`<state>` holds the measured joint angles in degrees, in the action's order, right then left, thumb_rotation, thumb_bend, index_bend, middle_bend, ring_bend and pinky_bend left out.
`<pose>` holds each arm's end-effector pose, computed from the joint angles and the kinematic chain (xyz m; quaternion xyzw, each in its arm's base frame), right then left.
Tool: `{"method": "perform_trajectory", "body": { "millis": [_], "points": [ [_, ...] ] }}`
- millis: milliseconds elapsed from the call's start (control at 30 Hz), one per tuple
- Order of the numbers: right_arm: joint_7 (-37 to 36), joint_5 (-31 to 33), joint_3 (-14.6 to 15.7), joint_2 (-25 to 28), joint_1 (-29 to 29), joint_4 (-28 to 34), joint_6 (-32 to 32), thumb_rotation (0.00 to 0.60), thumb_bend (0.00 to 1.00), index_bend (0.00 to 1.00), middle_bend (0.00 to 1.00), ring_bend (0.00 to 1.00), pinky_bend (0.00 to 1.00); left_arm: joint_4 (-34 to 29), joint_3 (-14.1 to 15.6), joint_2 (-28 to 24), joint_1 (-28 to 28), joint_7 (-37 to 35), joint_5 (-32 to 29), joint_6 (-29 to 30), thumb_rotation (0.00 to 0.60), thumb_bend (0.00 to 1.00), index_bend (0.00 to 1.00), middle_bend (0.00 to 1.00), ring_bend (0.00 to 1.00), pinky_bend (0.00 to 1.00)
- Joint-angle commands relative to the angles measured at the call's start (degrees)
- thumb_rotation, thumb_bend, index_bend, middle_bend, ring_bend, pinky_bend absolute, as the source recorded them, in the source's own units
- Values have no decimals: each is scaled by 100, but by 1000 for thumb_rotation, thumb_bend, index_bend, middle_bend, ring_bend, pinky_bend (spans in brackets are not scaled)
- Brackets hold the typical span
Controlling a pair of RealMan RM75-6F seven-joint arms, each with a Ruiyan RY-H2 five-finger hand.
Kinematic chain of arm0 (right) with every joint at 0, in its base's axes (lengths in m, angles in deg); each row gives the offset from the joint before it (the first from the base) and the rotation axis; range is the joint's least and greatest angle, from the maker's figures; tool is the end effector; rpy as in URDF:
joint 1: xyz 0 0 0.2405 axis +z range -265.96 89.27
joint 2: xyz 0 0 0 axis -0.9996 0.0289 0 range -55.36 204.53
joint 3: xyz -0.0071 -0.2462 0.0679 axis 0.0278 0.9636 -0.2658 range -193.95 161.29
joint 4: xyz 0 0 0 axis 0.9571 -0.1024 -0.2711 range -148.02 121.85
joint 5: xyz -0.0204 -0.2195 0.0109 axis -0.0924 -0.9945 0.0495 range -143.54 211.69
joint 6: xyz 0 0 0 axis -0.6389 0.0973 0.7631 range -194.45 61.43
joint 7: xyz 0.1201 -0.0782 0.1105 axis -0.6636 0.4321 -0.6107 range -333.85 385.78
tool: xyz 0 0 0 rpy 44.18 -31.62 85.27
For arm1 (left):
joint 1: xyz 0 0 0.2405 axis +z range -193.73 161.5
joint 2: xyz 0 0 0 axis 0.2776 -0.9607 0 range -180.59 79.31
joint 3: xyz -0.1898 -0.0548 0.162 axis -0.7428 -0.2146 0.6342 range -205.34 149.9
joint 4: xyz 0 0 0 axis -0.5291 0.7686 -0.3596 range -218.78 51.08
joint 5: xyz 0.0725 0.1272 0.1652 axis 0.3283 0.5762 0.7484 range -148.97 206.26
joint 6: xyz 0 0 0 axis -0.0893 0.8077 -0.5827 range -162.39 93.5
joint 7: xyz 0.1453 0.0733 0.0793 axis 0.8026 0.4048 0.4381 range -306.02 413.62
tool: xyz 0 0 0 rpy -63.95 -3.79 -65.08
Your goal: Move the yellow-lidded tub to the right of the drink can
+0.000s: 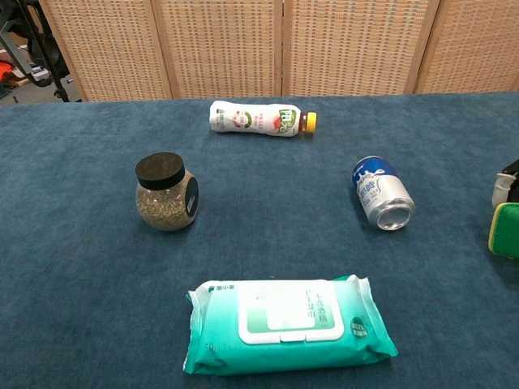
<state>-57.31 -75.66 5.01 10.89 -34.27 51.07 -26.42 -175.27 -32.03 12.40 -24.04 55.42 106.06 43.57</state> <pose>-0.3085 -0.3888 0.0874 0.6963 -0.6407 0.1802 0.2686 -0.3377 0.2407 0.1521 -0.5848 -0.4165 -0.3369 0.6091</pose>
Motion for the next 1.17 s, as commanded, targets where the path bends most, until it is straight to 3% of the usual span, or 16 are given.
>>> {"method": "perform_trajectory", "body": {
  "millis": [33,67,133,233,300,500,700,867,967,1167],
  "points": [
    [396,264,-2,-96,16,35,-266,600,798,406,272,197,275,-1,4,-2,1,-5,10,4,600,0,0,0,0,0],
    [460,304,-8,-102,13,57,-294,600,763,324,188,137,260,-1,3,-2,2,-9,11,7,600,0,0,0,0,0],
    [641,459,-61,-114,-27,124,-322,600,574,57,7,5,173,-2,-1,-2,6,-18,14,23,600,0,0,0,0,0],
    [1125,966,-344,-155,-228,126,-309,600,325,0,0,0,92,-1,-2,-2,13,-32,22,41,600,0,0,0,0,0],
    [1667,1332,-591,-219,-425,70,-216,600,245,0,0,0,77,4,2,-2,14,-40,30,42,600,0,0,0,0,0],
    [3073,2341,-1234,-339,-944,176,159,600,225,0,0,0,65,2,6,-9,18,-65,52,55,600,0,0,0,0,0],
    [3288,2465,-1446,116,-1217,807,630,600,193,0,0,0,55,8,-1,-21,31,-106,50,76,600,0,0,0,0,0],
    [3685,2364,-1574,373,-1789,1169,1801,600,11,0,0,0,17,28,-3,0,28,-104,88,104,600,0,0,0,0,0],
    [4326,2473,-1737,190,-2215,1131,2579,600,0,0,0,0,0,46,-1,27,33,-93,130,151,600,0,0,0,0,0],
    [6013,2591,-2001,-666,-3066,662,4097,600,0,0,0,0,0,123,1,99,53,-127,240,271,600,0,0,0,0,0]
  ]
}}
